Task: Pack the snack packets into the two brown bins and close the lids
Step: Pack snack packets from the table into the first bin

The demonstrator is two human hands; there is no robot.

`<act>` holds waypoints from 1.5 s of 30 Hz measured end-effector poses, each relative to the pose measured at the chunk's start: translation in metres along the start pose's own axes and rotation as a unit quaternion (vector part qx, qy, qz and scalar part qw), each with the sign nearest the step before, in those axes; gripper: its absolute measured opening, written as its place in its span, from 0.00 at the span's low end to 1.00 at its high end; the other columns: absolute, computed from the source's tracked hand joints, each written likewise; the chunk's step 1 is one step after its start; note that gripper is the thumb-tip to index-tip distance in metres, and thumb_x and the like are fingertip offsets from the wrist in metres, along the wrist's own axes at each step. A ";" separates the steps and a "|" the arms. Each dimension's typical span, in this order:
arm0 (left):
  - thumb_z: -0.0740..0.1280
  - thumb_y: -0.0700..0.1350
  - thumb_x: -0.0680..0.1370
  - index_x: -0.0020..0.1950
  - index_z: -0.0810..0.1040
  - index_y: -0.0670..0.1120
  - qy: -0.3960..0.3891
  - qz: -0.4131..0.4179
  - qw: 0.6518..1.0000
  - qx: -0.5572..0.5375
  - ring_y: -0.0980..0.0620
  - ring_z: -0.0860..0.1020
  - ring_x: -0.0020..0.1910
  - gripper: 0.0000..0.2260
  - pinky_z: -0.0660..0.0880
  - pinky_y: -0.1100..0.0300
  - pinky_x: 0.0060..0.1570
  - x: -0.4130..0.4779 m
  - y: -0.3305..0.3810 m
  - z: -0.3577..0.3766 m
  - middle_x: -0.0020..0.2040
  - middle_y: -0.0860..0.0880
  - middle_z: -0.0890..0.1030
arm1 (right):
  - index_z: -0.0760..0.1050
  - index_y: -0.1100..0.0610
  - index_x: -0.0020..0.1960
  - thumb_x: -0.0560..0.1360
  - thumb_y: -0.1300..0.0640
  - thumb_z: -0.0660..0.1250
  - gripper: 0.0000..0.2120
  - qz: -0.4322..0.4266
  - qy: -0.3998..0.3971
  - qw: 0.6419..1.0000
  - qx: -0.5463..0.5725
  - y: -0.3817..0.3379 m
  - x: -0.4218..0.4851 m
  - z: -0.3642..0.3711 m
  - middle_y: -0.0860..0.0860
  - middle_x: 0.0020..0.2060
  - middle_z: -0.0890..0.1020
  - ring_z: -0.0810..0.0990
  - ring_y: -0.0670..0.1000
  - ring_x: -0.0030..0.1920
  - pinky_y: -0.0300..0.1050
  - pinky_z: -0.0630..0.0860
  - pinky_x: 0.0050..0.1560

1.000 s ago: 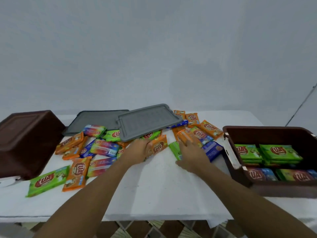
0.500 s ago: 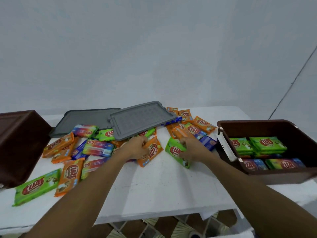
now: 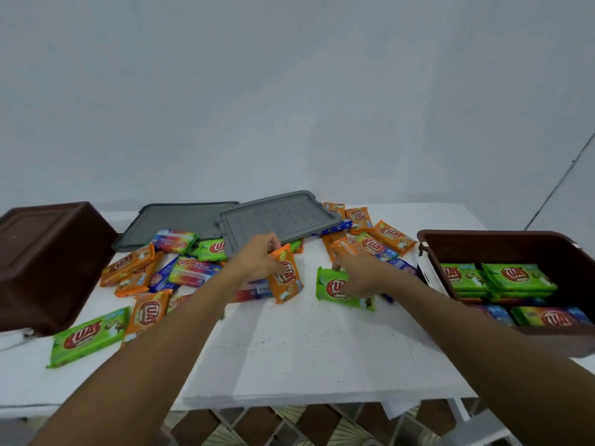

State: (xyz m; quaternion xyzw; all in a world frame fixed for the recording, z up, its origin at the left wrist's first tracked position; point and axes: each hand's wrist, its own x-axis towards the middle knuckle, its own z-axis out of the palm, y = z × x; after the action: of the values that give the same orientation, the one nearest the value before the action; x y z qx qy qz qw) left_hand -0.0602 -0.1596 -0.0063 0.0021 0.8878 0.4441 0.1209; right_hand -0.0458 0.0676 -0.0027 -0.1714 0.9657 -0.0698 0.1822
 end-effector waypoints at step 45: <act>0.72 0.50 0.73 0.65 0.73 0.46 -0.031 0.254 0.757 0.602 0.44 0.76 0.54 0.22 0.72 0.50 0.42 0.020 0.226 0.267 0.58 0.47 0.73 | 0.68 0.48 0.55 0.64 0.41 0.76 0.27 -0.045 0.131 0.977 -0.161 0.331 -0.129 -0.029 0.46 0.51 0.74 0.73 0.49 0.49 0.44 0.70 0.41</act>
State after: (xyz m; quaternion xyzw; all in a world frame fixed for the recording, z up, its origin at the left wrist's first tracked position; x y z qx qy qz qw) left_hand -0.0456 0.1906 0.0139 0.3136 0.9346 -0.1676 0.0044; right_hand -0.0446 0.4237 0.0008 -0.2306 0.9712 0.0567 0.0207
